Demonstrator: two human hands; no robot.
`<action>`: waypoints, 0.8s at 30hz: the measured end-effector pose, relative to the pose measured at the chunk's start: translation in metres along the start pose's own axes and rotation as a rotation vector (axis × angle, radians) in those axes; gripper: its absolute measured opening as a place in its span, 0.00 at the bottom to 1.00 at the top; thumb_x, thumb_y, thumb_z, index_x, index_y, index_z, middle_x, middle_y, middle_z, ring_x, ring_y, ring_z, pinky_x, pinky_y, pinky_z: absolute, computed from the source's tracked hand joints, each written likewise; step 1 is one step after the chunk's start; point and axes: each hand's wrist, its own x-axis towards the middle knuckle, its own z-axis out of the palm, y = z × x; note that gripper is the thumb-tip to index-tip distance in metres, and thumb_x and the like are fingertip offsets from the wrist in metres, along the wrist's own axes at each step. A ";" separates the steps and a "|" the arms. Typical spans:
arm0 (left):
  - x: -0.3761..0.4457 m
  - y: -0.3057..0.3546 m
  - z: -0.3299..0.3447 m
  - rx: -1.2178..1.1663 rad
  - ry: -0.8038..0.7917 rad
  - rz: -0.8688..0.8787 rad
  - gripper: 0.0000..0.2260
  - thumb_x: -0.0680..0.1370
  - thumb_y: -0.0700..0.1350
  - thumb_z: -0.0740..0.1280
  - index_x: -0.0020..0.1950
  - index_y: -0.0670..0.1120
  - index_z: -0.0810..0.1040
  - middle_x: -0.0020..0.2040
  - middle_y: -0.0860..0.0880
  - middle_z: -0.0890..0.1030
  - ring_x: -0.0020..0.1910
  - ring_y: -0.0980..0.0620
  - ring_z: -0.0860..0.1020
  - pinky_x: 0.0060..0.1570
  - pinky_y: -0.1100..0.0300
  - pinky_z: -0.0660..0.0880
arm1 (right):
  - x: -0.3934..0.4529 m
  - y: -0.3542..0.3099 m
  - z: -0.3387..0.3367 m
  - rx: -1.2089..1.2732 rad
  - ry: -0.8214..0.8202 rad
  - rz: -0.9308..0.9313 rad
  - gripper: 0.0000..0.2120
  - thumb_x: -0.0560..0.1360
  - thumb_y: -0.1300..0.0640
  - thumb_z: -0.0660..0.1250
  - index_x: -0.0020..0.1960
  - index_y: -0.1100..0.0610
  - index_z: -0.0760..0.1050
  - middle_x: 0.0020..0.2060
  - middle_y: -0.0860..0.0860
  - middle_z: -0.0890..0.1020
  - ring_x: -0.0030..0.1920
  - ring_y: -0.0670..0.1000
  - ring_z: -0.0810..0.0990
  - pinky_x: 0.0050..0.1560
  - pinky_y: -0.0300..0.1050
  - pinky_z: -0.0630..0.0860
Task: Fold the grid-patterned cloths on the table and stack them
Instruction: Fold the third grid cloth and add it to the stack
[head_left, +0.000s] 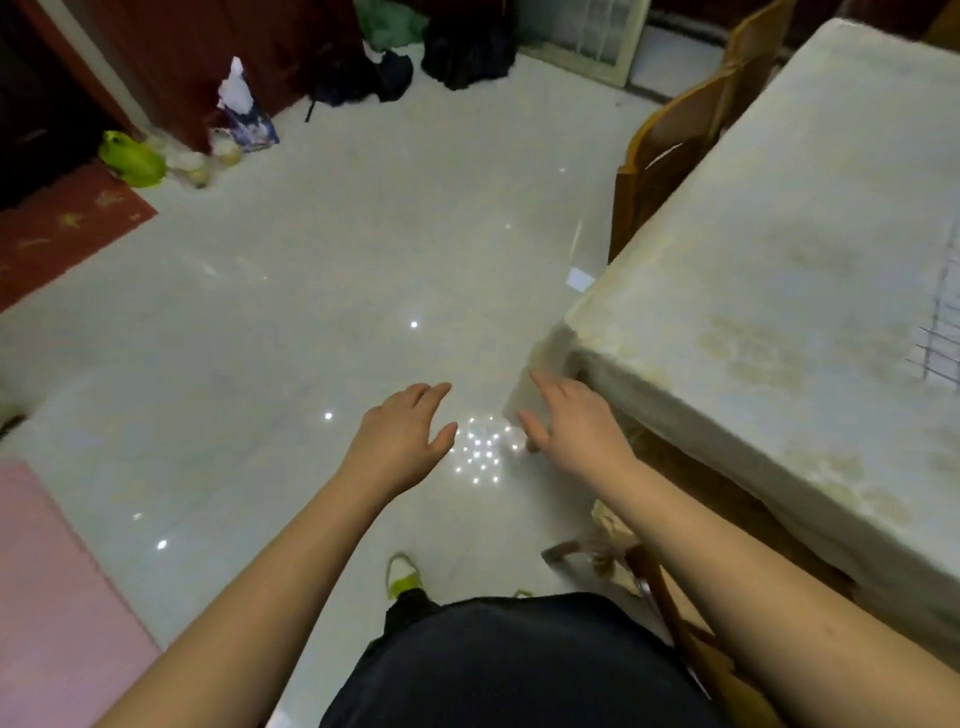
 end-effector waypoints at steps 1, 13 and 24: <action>0.018 0.000 -0.005 0.009 -0.005 0.050 0.25 0.81 0.56 0.58 0.77 0.51 0.61 0.73 0.49 0.68 0.68 0.47 0.70 0.63 0.51 0.69 | 0.005 0.005 -0.005 0.007 0.022 0.052 0.29 0.80 0.44 0.58 0.76 0.57 0.60 0.70 0.56 0.70 0.68 0.57 0.69 0.68 0.50 0.63; 0.172 -0.047 -0.078 0.081 -0.066 0.542 0.25 0.80 0.57 0.58 0.77 0.52 0.60 0.73 0.51 0.67 0.70 0.49 0.68 0.64 0.51 0.68 | 0.069 -0.018 -0.047 0.178 0.327 0.581 0.28 0.80 0.41 0.56 0.76 0.51 0.59 0.73 0.51 0.67 0.71 0.54 0.67 0.71 0.51 0.63; 0.271 0.005 -0.088 0.118 -0.125 0.833 0.26 0.80 0.57 0.57 0.77 0.52 0.59 0.73 0.49 0.68 0.69 0.48 0.68 0.65 0.49 0.69 | 0.101 0.012 -0.042 0.205 0.364 0.816 0.29 0.80 0.39 0.53 0.77 0.51 0.58 0.74 0.50 0.65 0.73 0.53 0.64 0.72 0.52 0.61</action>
